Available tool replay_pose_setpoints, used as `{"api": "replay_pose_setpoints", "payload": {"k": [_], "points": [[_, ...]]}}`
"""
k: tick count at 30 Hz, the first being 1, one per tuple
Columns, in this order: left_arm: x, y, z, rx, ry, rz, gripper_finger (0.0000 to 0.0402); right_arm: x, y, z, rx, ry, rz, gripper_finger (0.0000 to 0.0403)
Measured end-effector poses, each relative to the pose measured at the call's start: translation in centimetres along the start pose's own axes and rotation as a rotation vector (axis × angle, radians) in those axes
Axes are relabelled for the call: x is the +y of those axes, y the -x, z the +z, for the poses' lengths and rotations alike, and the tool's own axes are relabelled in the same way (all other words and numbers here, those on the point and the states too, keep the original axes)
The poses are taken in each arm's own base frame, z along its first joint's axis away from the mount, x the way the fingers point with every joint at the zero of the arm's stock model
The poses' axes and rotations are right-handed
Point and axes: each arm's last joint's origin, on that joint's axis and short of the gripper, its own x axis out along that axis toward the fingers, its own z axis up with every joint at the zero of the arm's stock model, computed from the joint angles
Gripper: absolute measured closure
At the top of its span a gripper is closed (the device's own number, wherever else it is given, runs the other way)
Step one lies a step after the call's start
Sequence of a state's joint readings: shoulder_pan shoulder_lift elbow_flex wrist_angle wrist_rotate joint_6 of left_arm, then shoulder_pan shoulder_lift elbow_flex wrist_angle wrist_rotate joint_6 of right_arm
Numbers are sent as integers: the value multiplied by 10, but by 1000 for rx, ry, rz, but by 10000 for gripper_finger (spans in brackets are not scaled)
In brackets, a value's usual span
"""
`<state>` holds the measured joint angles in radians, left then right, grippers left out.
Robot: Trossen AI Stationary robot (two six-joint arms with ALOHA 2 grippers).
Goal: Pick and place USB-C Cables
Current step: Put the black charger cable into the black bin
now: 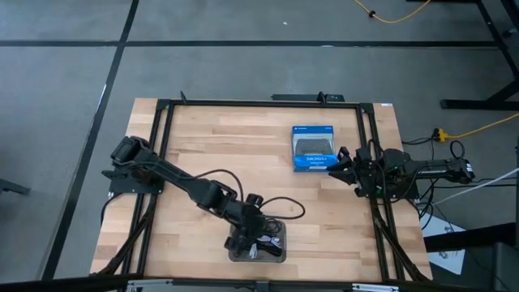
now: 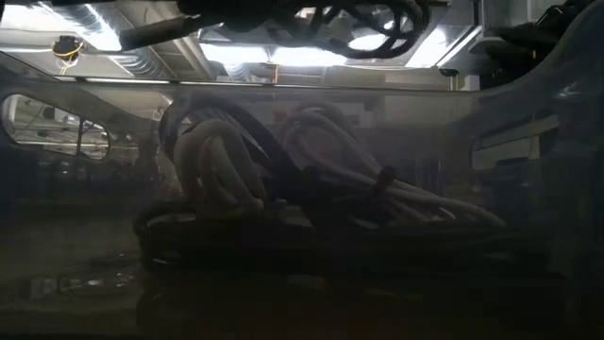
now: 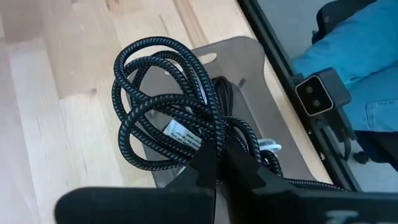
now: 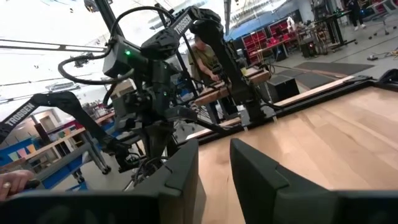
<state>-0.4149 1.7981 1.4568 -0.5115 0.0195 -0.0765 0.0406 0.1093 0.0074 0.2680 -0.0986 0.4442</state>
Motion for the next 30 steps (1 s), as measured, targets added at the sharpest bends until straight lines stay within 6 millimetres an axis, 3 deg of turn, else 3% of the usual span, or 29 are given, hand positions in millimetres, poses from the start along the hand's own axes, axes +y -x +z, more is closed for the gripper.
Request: {"api": "replay_pose_setpoints", "payload": {"k": [14, 23, 30], "points": [[-8, -8, 1, -12, 12, -89, 401, 0, 0, 0, 1, 2, -1, 305], [-4, -24, -3, 5, -43, -100, 401, 0, 0, 0, 3, 3, -2, 305], [5, -32, -3, 0, -14, -99, 351, -1, 0, -1, 10, 0, -6, 305]]}}
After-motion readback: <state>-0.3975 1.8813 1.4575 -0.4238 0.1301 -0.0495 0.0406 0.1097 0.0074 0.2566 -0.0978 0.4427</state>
